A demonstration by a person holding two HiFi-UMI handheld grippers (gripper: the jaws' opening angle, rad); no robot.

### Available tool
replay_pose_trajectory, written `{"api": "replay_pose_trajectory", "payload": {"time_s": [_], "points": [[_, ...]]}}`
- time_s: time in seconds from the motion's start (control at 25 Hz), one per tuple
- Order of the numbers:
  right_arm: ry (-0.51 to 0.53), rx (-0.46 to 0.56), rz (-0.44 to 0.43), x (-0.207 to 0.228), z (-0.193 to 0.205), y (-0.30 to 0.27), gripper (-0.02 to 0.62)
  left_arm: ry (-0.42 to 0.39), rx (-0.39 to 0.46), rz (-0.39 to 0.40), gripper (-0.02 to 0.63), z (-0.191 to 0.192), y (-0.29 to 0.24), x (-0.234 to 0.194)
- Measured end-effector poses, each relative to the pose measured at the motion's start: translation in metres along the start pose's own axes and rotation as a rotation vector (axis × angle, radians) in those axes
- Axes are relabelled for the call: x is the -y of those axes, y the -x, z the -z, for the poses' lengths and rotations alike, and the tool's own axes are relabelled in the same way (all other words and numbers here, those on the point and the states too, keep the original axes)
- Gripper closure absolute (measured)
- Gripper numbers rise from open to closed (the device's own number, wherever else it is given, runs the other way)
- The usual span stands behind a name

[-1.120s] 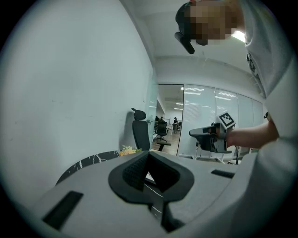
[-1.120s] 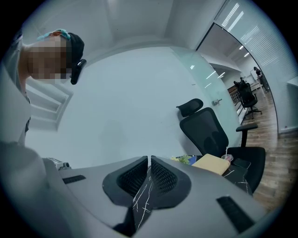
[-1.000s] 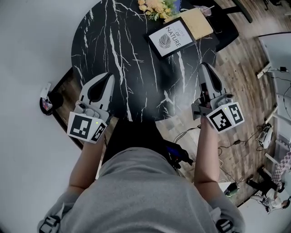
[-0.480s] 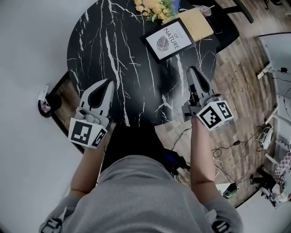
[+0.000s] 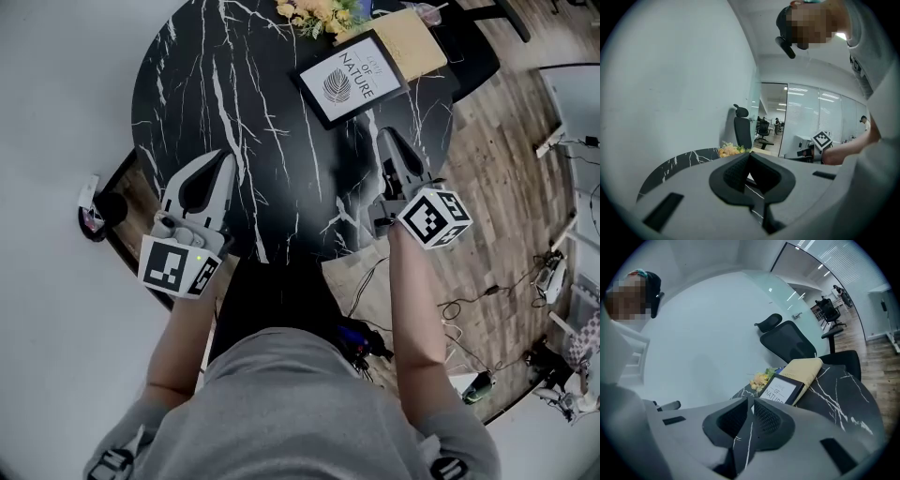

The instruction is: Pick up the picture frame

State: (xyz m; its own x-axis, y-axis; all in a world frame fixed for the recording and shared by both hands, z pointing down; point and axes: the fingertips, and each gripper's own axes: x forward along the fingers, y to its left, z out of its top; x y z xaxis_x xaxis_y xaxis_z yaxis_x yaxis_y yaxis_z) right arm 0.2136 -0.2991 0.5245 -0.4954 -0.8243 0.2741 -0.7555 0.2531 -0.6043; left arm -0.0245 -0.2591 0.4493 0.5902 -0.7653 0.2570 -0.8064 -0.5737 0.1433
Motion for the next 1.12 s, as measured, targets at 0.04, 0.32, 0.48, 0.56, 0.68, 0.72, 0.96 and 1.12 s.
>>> {"api": "replay_pose_trajectory", "payload": {"time_s": [0.04,0.32,0.48,0.56,0.68,0.72,0.96,1.12], "points": [[-0.006,-0.002,0.018,0.006,0.002,-0.002,0.565,-0.002,0.004,-0.001,0.6,-0.001,-0.003,-0.002],[-0.059,-0.063,0.066,0.042,0.028,-0.029,0.473,-0.024,0.031,0.004,0.6,-0.007,-0.022,-0.013],[-0.117,-0.091,0.077,0.057,0.042,-0.044,0.444,-0.025,0.045,-0.002,0.6,-0.009,-0.029,-0.017],[-0.15,-0.109,0.075,0.063,0.049,-0.053,0.434,-0.023,0.05,-0.002,0.6,-0.009,-0.032,-0.017],[-0.205,-0.136,0.069,0.071,0.058,-0.064,0.411,-0.025,0.052,0.009,0.6,-0.01,-0.034,-0.016],[-0.22,-0.14,0.068,0.072,0.06,-0.067,0.407,-0.024,0.053,0.011,0.6,-0.01,-0.035,-0.016],[-0.234,-0.173,0.084,0.079,0.061,-0.081,0.402,-0.023,0.059,0.021,0.6,-0.01,-0.039,-0.014],[-0.26,-0.173,0.084,0.083,0.055,-0.093,0.4,-0.019,0.064,0.025,0.6,-0.01,-0.042,-0.013]]}}
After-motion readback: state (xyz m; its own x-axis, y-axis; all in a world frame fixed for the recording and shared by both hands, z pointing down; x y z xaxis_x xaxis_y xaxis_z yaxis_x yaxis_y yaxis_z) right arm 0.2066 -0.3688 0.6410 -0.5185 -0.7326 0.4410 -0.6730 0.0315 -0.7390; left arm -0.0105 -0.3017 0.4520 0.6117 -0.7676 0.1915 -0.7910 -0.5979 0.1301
